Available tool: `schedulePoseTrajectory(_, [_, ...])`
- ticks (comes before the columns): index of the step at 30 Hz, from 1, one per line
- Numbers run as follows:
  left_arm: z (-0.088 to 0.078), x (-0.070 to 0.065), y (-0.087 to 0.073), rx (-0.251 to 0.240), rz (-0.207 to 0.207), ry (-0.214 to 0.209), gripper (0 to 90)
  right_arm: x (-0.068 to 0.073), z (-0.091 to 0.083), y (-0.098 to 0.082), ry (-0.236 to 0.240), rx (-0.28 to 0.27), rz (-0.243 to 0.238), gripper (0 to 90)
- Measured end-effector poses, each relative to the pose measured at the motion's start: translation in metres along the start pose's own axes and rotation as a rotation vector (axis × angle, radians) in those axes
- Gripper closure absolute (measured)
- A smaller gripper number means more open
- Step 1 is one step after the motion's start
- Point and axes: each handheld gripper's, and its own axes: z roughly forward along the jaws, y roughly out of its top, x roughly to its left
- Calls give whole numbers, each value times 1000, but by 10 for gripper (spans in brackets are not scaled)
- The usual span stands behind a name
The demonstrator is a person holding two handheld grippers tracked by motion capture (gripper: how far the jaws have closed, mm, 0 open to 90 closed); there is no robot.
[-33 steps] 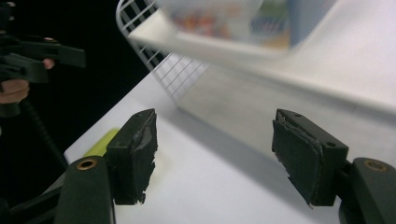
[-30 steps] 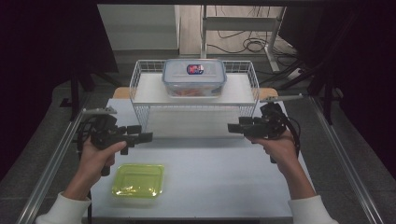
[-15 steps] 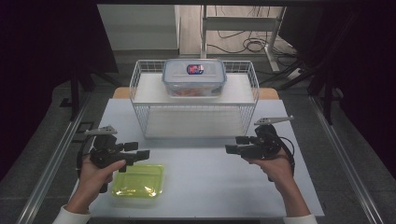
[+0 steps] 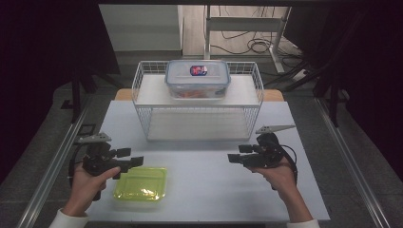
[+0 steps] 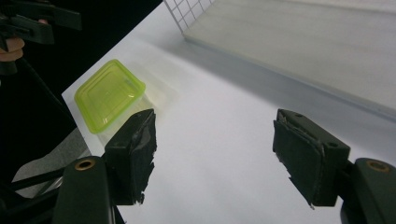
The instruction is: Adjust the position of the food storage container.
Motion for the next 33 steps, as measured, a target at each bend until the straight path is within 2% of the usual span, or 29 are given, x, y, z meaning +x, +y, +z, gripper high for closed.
schedulePoseTrajectory(3, [-4, 7, -5, 11, -1, 22, 267, -3, 0, -4, -3, 7, 11, 301])
schedulePoseTrajectory(6, [-13, 12, -8, 13, 14, 76, 269, -3, 1, -7, -10, 15, 14, 301])
schedulePoseTrajectory(10, [-24, 21, -16, 38, 24, 104, 286, -3, 1, -8, -10, 19, 16, 301])
schedulePoseTrajectory(12, [-27, 26, -22, 62, 22, 123, 331, -2, 2, -8, -8, 20, 16, 301])
schedulePoseTrajectory(17, [-30, 40, -43, 149, 23, 196, 573, -2, 3, -9, -9, 24, 18, 296])
schedulePoseTrajectory(18, [-29, 43, -47, 167, 15, 197, 680, -2, 3, -9, -8, 26, 18, 295])
schedulePoseTrajectory(19, [-29, 45, -50, 181, 11, 196, 680, -2, 3, -9, -8, 26, 18, 295])
schedulePoseTrajectory(20, [-28, 48, -55, 203, 6, 199, 770, -2, 4, -9, -8, 28, 18, 295])
schedulePoseTrajectory(26, [-17, 54, -76, 299, -11, 182, 862, -3, 6, -9, -9, 36, 20, 292])
schedulePoseTrajectory(31, [-10, 53, -88, 344, -11, 160, 894, -3, 8, -11, -7, 46, 26, 290])
schedulePoseTrajectory(33, [-9, 50, -89, 349, -5, 167, 895, -3, 9, -11, -6, 46, 27, 290])
